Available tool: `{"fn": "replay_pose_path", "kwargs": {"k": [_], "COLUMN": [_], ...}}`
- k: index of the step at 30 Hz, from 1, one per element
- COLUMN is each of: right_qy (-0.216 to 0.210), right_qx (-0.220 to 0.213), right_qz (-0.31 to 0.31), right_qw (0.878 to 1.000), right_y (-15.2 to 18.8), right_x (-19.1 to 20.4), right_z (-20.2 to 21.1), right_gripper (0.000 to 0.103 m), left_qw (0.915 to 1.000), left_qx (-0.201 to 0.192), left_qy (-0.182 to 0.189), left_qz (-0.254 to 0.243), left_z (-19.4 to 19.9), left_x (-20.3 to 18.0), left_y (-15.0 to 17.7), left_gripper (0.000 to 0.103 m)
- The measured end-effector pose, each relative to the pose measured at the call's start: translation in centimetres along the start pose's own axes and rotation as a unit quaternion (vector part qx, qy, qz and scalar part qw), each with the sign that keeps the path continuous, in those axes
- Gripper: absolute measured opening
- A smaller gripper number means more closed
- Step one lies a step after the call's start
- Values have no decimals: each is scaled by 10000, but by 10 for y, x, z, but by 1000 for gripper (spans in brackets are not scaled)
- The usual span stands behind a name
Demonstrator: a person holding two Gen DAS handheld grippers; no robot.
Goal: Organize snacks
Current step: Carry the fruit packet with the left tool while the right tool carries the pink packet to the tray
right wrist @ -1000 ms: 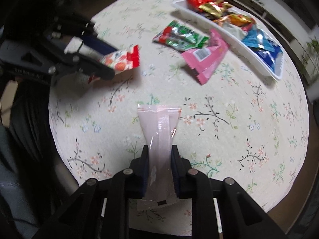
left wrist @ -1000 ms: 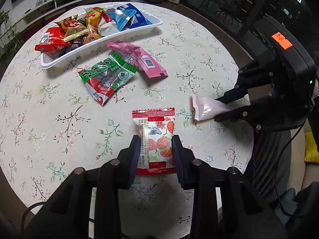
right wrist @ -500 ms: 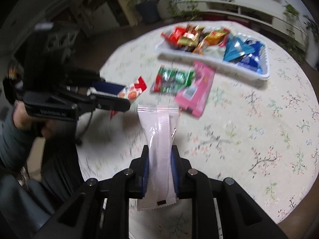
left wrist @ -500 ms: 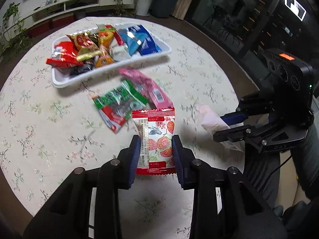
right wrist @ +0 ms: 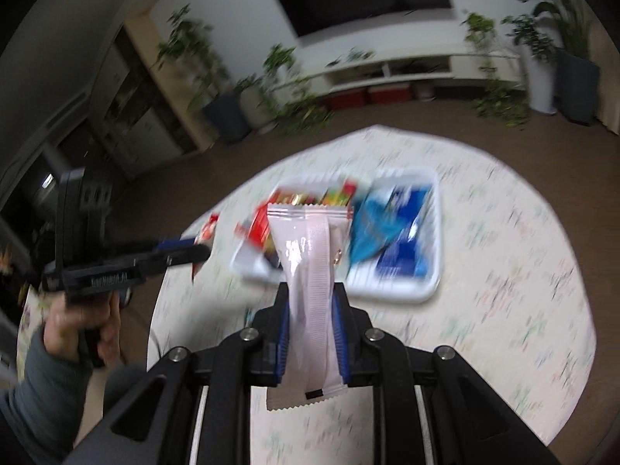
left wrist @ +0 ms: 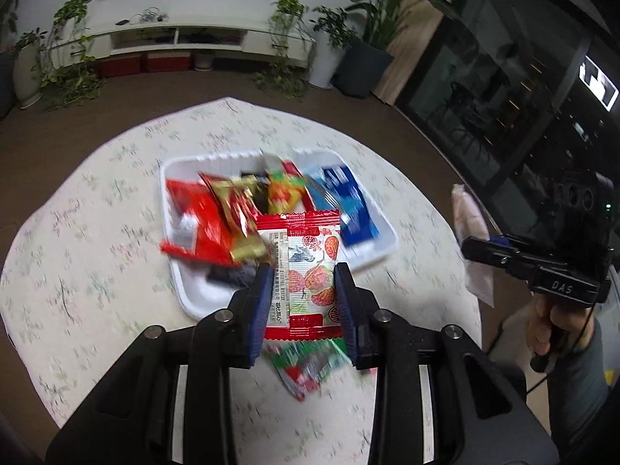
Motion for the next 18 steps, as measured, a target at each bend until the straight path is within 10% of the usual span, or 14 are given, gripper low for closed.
{"fn": "replay_pose_path", "kwargs": {"k": [8,18], "right_qy": [339,697], "right_qx": [-100,422], "right_qz": [-200,-365], "right_qw": [9992,9960], "right_y": [-68,-68], "right_x": [-13,-42], "right_z": [-47,-120], "right_gripper": [21,22], "left_qw": [9995,9986], "left_qx": [-46,179], "left_qy": [-281,-479], "left_qz": [130,99], "left_z": [-48,-116], "left_x": [18,23], "left_y": [-54,-61], "left_gripper": [30,30]}}
Point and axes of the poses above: each gripper's, at about its wrist camera, not at the fingertips, and z roughly against the way its jaws point, x to its left, y to its underside, the point moved 6 cm from there along -z, roughly the way its jaws point, and after that the axes turned 4 degrees about -y, right-handed, at the moved point
